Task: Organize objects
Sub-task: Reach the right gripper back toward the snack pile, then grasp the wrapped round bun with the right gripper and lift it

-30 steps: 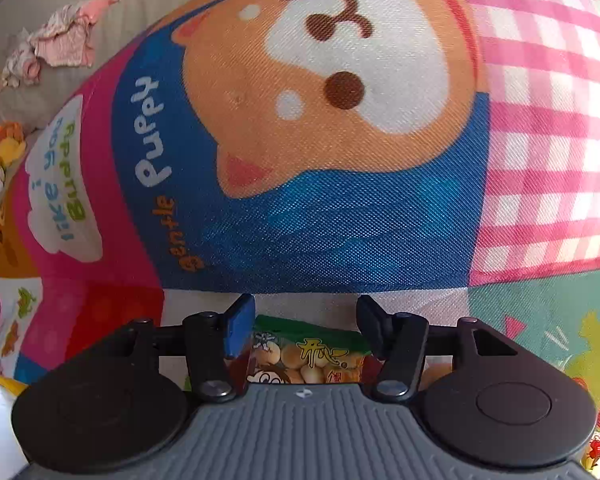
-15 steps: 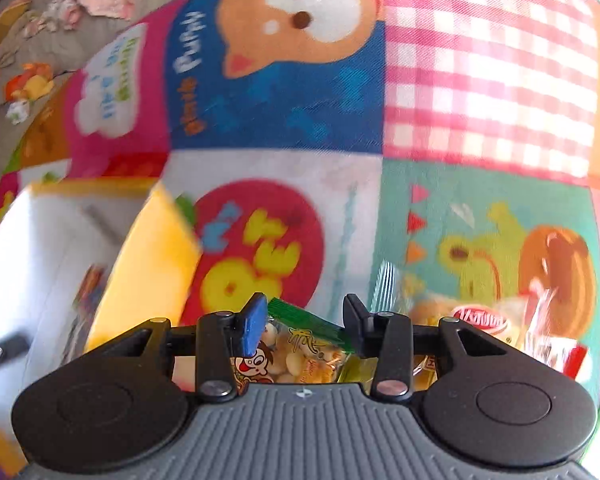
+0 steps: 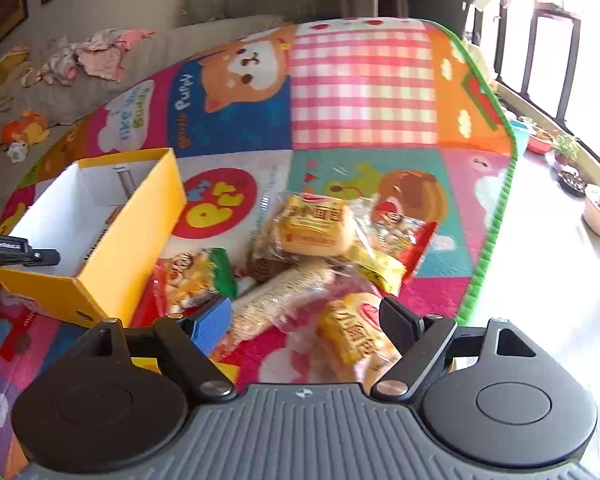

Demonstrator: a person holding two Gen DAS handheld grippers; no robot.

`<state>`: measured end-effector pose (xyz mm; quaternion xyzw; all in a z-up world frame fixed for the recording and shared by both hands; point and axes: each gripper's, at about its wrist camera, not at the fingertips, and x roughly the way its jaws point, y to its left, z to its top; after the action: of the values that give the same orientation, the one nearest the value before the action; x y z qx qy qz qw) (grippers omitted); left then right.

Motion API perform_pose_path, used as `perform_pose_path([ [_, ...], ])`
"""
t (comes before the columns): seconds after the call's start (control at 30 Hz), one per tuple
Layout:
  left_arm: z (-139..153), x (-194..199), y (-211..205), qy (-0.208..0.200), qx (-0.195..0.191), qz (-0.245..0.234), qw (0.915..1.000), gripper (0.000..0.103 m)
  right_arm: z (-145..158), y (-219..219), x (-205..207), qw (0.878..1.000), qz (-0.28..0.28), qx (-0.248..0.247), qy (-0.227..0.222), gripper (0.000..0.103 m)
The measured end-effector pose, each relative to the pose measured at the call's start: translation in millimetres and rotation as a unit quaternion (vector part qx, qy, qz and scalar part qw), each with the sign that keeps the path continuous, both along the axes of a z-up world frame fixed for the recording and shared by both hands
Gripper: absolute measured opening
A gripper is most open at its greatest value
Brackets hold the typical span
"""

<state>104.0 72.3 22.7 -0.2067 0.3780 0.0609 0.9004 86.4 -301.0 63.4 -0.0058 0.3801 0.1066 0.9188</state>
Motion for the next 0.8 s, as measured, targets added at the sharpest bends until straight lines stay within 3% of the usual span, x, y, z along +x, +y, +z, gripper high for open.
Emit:
perform_pose_path([
  [0.17, -0.1, -0.4, -1.0, 0.009, 0.003, -0.01, 0.9999, 0.016, -18.8, -18.3, 8.8, 1.0, -0.017, 0.014, 0.018, 0.082],
  [0.27, -0.3, -1.8, -2.0, 0.015, 0.007, -0.016, 0.9997, 0.016, -27.8, -8.1, 4.4, 0.999, -0.012, 0.019, 0.024, 0.09],
  [0.43, -0.5, -2.0, -2.6, 0.017, 0.006, -0.015, 0.9997, 0.016, -18.0, 12.9, -26.3, 0.996, 0.063, 0.064, 0.025, 0.091],
  [0.6, -1.3, -2.7, -2.9, 0.014, 0.007, -0.016, 0.9998, 0.016, -9.9, 22.2, -35.9, 0.999, 0.043, -0.004, -0.017, 0.091],
  [0.67, -1.3, -3.5, -3.5, 0.012, 0.009, -0.016, 0.9998, 0.016, -15.1, 19.1, -24.8, 0.999, 0.024, -0.028, -0.018, 0.091],
  [0.8, -1.1, -4.2, -4.2, 0.012, 0.009, -0.015, 0.9998, 0.016, -30.9, 11.6, -1.6, 1.0, 0.0, -0.029, 0.002, 0.091],
])
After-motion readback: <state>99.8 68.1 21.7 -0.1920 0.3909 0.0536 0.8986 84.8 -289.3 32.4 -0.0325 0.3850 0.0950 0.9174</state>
